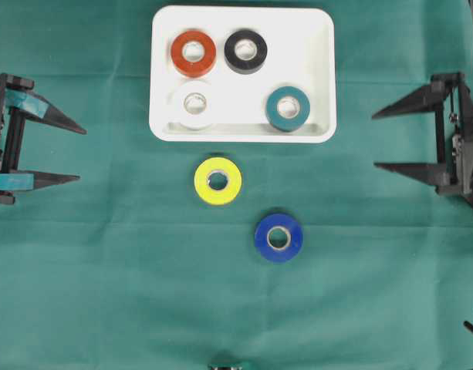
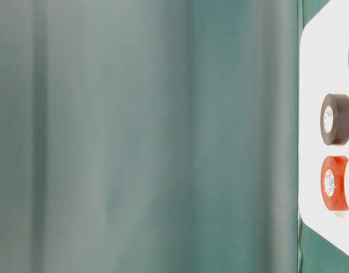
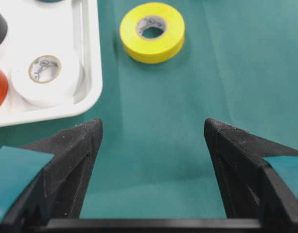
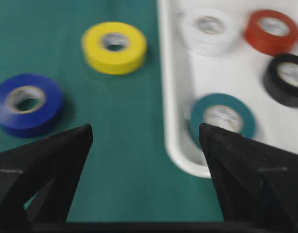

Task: Put the tape alternately from left to right into the white case.
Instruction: 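Move the right gripper over the yellow roll and grasp it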

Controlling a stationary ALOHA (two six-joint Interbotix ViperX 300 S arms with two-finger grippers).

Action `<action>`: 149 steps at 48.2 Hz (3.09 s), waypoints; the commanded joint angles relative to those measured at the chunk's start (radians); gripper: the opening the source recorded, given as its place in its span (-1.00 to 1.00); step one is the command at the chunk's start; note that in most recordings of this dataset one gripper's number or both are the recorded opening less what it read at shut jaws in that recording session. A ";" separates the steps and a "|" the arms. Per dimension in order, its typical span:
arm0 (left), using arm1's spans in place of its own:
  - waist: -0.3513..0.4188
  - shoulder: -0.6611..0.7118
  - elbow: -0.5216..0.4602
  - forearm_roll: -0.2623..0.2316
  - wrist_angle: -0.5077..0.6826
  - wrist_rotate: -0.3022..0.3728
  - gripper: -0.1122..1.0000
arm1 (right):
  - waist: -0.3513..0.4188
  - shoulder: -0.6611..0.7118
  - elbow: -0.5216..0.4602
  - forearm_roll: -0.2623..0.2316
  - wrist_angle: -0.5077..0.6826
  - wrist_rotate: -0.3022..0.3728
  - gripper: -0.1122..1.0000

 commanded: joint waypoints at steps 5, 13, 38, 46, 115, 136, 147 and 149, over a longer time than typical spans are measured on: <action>-0.003 -0.015 -0.006 -0.003 -0.009 0.000 0.65 | 0.058 0.008 -0.008 -0.002 -0.015 0.002 0.33; -0.003 -0.017 -0.005 -0.003 -0.009 0.000 0.65 | 0.061 0.015 -0.012 -0.002 -0.025 0.000 0.33; -0.003 -0.011 0.000 -0.003 -0.017 0.000 0.65 | 0.063 0.307 -0.198 -0.064 -0.132 -0.015 0.33; -0.003 -0.011 0.005 -0.003 -0.028 0.000 0.65 | 0.063 0.459 -0.298 -0.066 -0.152 -0.018 0.34; -0.003 -0.018 0.026 -0.003 -0.032 0.002 0.65 | 0.110 1.035 -0.925 -0.058 0.408 0.077 0.35; -0.003 -0.020 0.023 -0.003 -0.034 0.000 0.65 | 0.110 1.063 -0.940 -0.057 0.414 0.077 0.35; -0.003 -0.020 0.021 -0.002 -0.034 0.000 0.65 | 0.112 1.108 -0.959 -0.049 0.416 0.080 0.35; -0.003 -0.018 0.021 -0.002 -0.034 0.000 0.65 | 0.114 1.115 -0.959 -0.046 0.414 0.081 0.35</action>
